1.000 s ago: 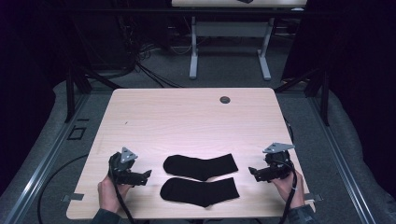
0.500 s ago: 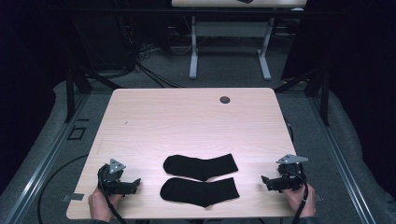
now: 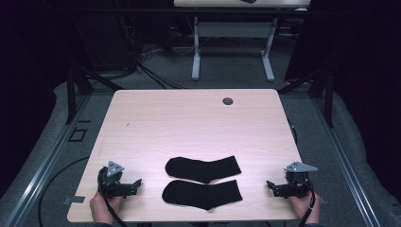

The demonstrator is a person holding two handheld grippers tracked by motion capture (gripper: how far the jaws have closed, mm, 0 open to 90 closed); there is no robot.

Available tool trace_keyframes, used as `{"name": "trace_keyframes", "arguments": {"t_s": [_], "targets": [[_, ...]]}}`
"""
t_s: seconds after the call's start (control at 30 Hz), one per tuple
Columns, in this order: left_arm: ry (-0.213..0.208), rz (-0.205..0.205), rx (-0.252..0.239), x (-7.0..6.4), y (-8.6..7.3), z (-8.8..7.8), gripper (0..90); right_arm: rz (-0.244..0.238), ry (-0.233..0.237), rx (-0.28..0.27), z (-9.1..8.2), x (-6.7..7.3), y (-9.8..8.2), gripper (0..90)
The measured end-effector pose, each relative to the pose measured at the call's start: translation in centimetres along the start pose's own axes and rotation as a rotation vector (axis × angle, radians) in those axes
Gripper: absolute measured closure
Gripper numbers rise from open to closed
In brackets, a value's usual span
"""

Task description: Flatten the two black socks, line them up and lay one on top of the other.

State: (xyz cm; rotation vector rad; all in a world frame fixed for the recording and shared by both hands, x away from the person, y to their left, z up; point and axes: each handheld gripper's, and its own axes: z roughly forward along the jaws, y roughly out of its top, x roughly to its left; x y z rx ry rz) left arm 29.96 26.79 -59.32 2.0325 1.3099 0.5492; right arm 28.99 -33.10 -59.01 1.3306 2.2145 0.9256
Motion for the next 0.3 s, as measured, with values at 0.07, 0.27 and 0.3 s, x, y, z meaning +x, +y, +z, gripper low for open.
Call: {"name": "trace_keyframes", "arguments": {"t_s": [0.07,0.27,0.3], "targets": [[0.005,-0.005,-0.002,-0.02,0.05,0.07,0.0,0.003,-0.002,-0.005,0.05,0.07,0.01,0.0],[0.009,-0.012,-0.005,-0.09,0.09,0.14,0.0,0.002,-0.001,-0.004,0.04,0.09,0.02,0.0],[0.011,-0.012,-0.005,-0.1,0.1,0.14,0.1,0.002,-0.001,-0.004,0.04,0.09,0.02,0.0]]}}
